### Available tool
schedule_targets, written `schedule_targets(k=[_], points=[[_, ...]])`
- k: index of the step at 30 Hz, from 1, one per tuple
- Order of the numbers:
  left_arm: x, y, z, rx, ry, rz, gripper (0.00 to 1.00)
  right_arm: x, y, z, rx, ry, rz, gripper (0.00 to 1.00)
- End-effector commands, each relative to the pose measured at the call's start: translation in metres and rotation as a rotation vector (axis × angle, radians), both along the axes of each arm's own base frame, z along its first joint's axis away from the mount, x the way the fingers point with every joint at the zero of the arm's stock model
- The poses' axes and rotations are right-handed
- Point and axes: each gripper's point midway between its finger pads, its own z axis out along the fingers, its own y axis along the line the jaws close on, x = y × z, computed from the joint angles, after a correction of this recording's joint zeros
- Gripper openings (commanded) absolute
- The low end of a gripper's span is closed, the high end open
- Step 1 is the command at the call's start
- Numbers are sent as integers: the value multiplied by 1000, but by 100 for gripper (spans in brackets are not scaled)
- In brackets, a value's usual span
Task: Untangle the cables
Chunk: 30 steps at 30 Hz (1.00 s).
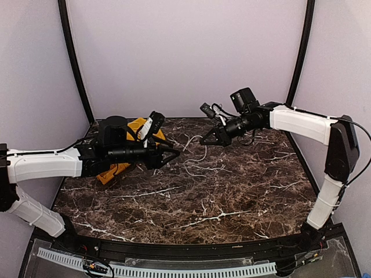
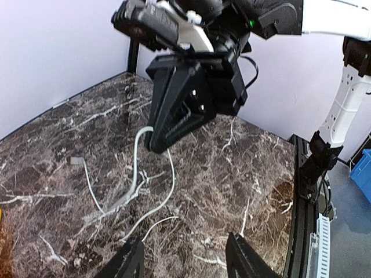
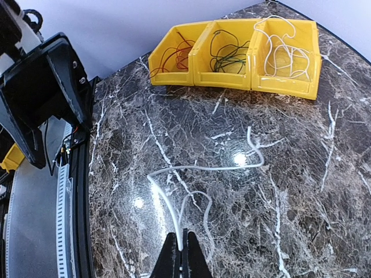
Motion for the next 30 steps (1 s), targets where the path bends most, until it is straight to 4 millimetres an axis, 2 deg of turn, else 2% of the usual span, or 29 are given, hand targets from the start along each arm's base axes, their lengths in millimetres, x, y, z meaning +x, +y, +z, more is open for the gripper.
schedule_targets(k=[1,2,6,12,16,21,22,24,26,30], points=[[5,-13,36,-123,-69,-17,50,-19,13,18,30,-40,76,0],[4,-19,43,-128,-69,-48,50,-22,15,20,31,-43,85,0],[11,-37,19,-73,27,-84,50,-30,19,26,41,-54,115,0],[13,-48,12,-78,76,-113,46,-35,17,28,45,-53,120,0],[18,-52,5,-62,100,-106,35,-37,16,29,48,-56,126,0],[19,-54,8,-75,92,-112,12,-38,14,29,43,-69,125,1],[20,-54,9,-75,87,-106,9,-38,14,28,38,-71,124,4],[23,-52,12,-70,75,-87,5,-38,10,26,21,-81,122,19],[30,-50,16,-51,61,-59,2,-37,0,25,2,-104,122,29],[59,-36,28,-10,60,41,0,-28,-45,29,4,-149,44,45]])
